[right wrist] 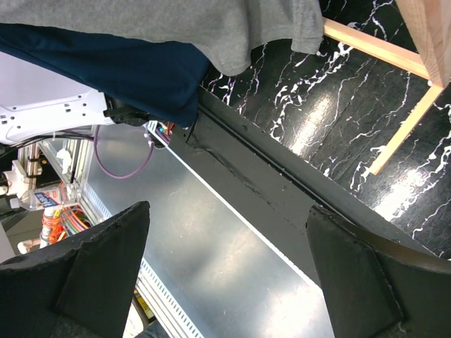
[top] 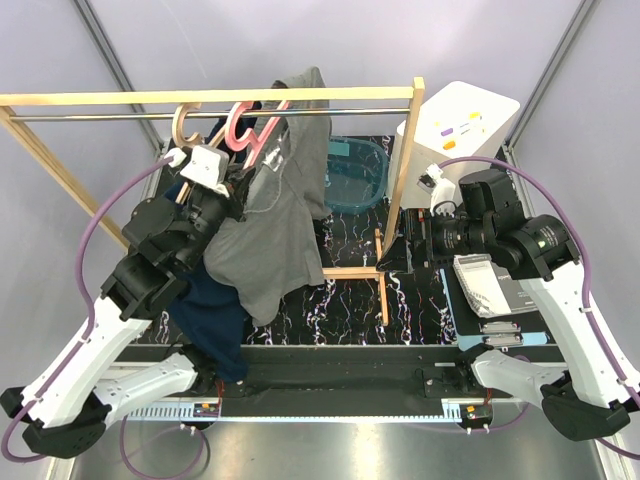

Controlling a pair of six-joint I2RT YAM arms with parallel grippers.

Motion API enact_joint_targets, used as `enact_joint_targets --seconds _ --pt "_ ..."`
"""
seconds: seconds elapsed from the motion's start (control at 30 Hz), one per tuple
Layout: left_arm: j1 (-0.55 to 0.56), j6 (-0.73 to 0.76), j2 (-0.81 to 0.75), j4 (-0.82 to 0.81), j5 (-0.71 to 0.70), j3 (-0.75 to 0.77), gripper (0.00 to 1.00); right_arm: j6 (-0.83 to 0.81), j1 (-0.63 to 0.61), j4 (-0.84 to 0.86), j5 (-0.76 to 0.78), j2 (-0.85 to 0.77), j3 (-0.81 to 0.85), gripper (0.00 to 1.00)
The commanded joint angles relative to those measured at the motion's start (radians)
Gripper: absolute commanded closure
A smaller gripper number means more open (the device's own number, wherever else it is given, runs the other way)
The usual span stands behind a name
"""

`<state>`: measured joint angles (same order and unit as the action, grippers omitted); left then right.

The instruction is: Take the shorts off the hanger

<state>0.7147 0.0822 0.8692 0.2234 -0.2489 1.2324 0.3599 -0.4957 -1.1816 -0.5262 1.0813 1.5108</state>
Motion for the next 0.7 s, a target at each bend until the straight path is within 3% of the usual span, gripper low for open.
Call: enact_joint_targets --seconds 0.0,0.13,0.33,0.53,0.67 --pt "0.002 0.088 -0.058 -0.289 0.03 0.009 1.0 -0.018 -0.006 0.025 0.018 -0.003 0.016 0.0" --pt "0.002 0.119 -0.087 -0.354 0.049 -0.04 1.0 -0.022 -0.006 0.02 0.026 -0.011 -0.001 0.0" --pt "0.002 0.116 -0.144 -0.322 0.109 -0.068 1.0 -0.009 -0.006 0.017 0.043 -0.023 -0.011 0.0" --pt "0.003 0.028 -0.174 -0.09 0.244 0.013 1.0 0.05 -0.006 0.036 0.063 -0.034 -0.003 0.0" --pt "0.002 -0.131 -0.214 0.027 0.299 0.026 1.0 0.135 -0.006 0.039 0.258 -0.047 0.028 0.0"
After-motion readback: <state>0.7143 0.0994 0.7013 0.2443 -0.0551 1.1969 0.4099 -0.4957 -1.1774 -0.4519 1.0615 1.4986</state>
